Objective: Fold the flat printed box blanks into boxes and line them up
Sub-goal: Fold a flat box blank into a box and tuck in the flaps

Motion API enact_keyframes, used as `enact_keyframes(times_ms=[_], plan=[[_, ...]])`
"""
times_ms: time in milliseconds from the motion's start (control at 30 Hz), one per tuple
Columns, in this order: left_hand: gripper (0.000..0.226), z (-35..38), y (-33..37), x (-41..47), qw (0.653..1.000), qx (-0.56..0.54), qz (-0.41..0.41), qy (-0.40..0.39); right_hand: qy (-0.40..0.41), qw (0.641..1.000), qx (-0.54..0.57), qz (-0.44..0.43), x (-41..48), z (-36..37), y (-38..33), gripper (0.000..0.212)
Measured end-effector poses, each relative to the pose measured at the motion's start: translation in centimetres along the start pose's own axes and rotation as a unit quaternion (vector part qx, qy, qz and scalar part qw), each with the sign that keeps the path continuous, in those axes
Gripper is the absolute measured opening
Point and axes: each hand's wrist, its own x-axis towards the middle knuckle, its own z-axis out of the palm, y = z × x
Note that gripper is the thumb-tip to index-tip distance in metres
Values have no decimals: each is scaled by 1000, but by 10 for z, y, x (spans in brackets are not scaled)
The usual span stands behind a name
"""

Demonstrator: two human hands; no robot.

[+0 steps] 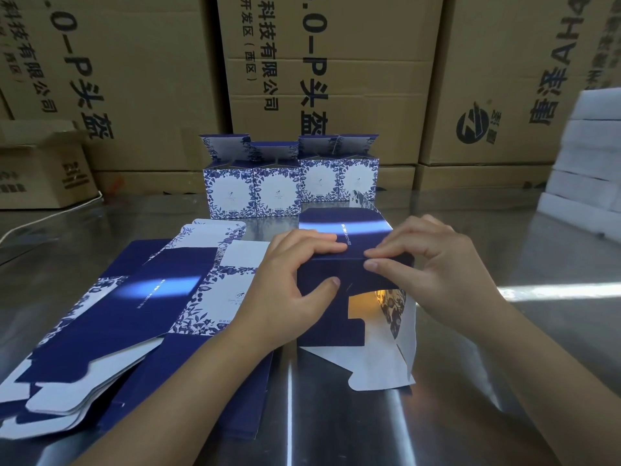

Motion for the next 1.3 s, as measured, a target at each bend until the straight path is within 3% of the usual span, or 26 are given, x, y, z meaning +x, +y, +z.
enact_keyframes(times_ms=[400, 733, 1100, 1300], plan=[[35, -2, 1, 0, 1000, -11, -9, -7, -42, 998, 12, 37, 2, -4, -2, 18], [33, -1, -4, 2, 1000, 1, -8, 14, -178, 983, -42, 18, 36, -15, -7, 13], [33, -1, -7, 4, 1000, -1, -14, 22, -123, 990, 66, 35, 23, 2, 6, 20], [34, 0, -7, 3, 1000, 3, -5, 16, -84, 995, 56, 8, 22, 5, 6, 17]])
